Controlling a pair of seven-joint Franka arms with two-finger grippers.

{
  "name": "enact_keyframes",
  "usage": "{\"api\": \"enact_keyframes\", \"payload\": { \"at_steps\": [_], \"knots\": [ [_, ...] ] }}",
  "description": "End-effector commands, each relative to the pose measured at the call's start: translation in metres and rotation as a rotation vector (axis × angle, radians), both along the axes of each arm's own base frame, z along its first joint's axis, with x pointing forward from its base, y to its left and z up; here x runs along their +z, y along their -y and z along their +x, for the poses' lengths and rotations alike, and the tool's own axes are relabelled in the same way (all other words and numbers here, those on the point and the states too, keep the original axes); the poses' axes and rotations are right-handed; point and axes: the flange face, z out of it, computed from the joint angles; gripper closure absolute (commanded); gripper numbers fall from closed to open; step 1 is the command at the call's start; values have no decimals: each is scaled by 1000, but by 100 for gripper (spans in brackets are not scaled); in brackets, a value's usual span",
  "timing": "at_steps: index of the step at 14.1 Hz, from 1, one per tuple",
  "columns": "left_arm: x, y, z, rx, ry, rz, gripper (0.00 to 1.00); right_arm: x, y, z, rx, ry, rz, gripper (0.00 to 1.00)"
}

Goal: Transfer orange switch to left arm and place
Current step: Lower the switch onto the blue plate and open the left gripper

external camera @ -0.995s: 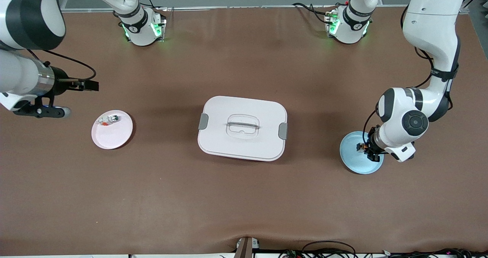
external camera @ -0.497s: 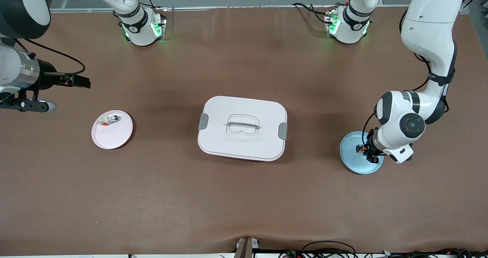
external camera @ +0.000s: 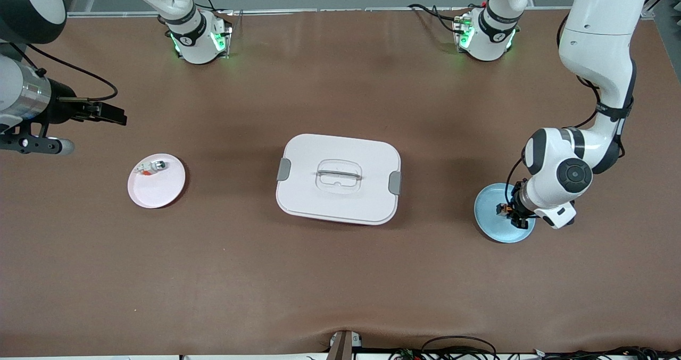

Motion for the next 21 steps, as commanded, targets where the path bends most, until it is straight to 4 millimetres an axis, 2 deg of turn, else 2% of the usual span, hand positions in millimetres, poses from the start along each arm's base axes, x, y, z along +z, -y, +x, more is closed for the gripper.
{"api": "enact_keyframes", "payload": {
  "at_steps": [1, 6, 7, 8, 9, 10, 11, 12, 14, 16, 21],
  "knots": [
    [-1, -4, 1, -10, 15, 14, 100, 19, -23, -14, 22, 7, -31, 0],
    [-3, -3, 1, -19, 11, 13, 100, 15, -19, -15, 34, 3, -57, 0],
    [-3, -3, 1, -19, 11, 13, 84, 15, -17, -13, 29, 7, -51, 0],
    [-3, -3, 1, -22, 11, 14, 59, 16, -16, -12, 28, 10, -54, 0],
    [-3, -3, 1, -25, 11, 14, 30, 16, -18, -12, 32, 9, -57, 0],
    [-2, -1, 1, -41, 12, 16, 7, 16, -16, -12, 26, 9, -44, 0],
    [2, 3, 3, -43, 19, 15, 0, 18, -11, -12, 12, 16, -36, 0],
    [5, 6, 3, -47, 21, 14, 0, 23, -6, -12, -12, 30, 14, 0],
    [18, 2, 7, -37, 36, 13, 0, 30, 18, -14, -70, 51, 98, 0],
    [34, 1, 9, -33, 49, 11, 0, 35, 13, -15, -58, 71, 95, 0],
    [56, -1, 8, -30, 35, 15, 0, 38, 7, -16, -47, 90, 82, 0]
  ]
}}
